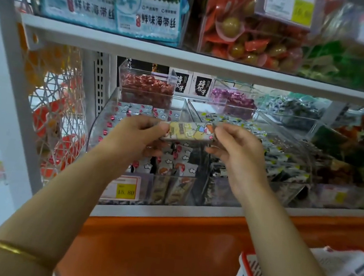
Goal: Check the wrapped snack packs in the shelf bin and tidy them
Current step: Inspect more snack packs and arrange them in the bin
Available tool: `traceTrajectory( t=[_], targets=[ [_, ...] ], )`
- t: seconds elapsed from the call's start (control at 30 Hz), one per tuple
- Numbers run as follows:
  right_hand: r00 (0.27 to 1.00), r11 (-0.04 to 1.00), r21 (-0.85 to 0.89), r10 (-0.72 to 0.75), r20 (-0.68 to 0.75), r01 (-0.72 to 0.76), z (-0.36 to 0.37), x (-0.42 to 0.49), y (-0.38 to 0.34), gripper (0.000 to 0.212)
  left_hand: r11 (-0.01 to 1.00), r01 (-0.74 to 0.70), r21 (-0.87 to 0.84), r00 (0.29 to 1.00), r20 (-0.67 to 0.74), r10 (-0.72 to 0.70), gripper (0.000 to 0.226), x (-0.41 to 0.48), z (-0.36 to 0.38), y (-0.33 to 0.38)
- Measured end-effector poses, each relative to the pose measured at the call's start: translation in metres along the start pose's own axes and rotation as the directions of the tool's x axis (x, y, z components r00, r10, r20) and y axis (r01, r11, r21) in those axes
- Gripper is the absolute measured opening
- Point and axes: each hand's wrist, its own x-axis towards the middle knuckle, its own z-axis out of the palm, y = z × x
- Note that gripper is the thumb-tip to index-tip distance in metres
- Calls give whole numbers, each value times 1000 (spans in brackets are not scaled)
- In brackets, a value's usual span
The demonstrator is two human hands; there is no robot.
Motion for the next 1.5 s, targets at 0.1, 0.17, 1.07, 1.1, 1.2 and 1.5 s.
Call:
traceTrajectory(
  t=[0.1, 0.17, 1.07, 1.1, 1.2, 1.5],
  targets=[
    [998, 996, 71, 59, -20, -58, 1, 2, 3, 15, 989, 20, -144, 1000, -7, -21, 19, 0, 0, -1],
    [995, 985, 149, 94, -24, -89, 2, 4, 5, 19, 964, 38, -262, 999, -11, -42, 22, 0, 0, -1],
    [999, 996, 84, -14, -30, 16, -2, 13, 18, 12, 980, -76, -183, 997, -22, 73, 11, 0, 6, -1],
    [1000, 998, 67, -8, -18, 9, -2, 13, 18, 14, 981, -83, -176, 997, -13, 82, 14, 0, 5, -1],
    [999, 999, -19, -42, 16, 42, -2, 12, 16, 19, 980, -99, -170, 994, 24, 105, 25, 0, 4, -1],
    [997, 995, 67, -72, -28, 74, -4, 10, 11, 19, 980, -197, 0, 969, 150, 195, 35, -6, 2, 5]
  ],
)
